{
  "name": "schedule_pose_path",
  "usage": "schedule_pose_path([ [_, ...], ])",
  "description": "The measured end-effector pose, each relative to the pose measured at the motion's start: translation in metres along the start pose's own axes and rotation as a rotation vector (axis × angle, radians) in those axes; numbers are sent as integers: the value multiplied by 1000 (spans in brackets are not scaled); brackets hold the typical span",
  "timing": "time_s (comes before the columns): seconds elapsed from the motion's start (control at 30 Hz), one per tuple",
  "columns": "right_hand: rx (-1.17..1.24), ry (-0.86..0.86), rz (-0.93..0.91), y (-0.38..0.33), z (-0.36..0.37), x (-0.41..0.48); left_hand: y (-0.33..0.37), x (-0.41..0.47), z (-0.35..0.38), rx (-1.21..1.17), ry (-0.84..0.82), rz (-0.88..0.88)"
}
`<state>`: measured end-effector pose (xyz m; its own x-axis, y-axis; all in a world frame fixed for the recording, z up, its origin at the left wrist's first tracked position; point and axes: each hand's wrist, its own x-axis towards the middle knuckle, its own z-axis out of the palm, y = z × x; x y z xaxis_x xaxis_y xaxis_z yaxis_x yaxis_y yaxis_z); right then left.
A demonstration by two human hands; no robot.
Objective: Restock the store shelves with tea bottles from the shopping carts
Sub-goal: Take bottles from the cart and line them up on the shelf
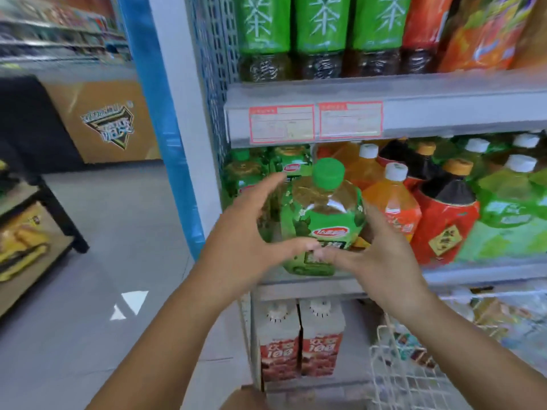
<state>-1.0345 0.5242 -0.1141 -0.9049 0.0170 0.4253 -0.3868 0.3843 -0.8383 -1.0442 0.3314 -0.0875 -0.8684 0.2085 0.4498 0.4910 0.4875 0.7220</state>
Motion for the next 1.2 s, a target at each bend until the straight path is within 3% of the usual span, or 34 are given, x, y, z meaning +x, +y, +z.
schedule_pose_path([
  [0.13,-15,50,16,29,23,38,-16,-26,-22,19,536,133],
  [0.2,-54,41,30,42,33,51,-29,-32,-21,15,644,95],
  [0.37,6,-8,124,70,48,72,-48,-27,-10,-6,514,-126],
  [0.53,52,14,184,79,61,88,-56,-22,-4,-7,499,-189],
  [0.8,73,55,195,77,71,90,-58,-21,1,-15,520,-178],
  [0.93,-30,-63,186,72,65,79,-53,-26,5,-29,516,-157],
  [1.07,-58,-229,88,60,30,25,-40,-56,29,33,694,-3],
  [1.13,9,-277,104,53,-7,-5,-32,-69,51,30,603,96],
  [1.2,-3,-258,171,49,-50,-29,-21,-71,75,-52,381,64],
])
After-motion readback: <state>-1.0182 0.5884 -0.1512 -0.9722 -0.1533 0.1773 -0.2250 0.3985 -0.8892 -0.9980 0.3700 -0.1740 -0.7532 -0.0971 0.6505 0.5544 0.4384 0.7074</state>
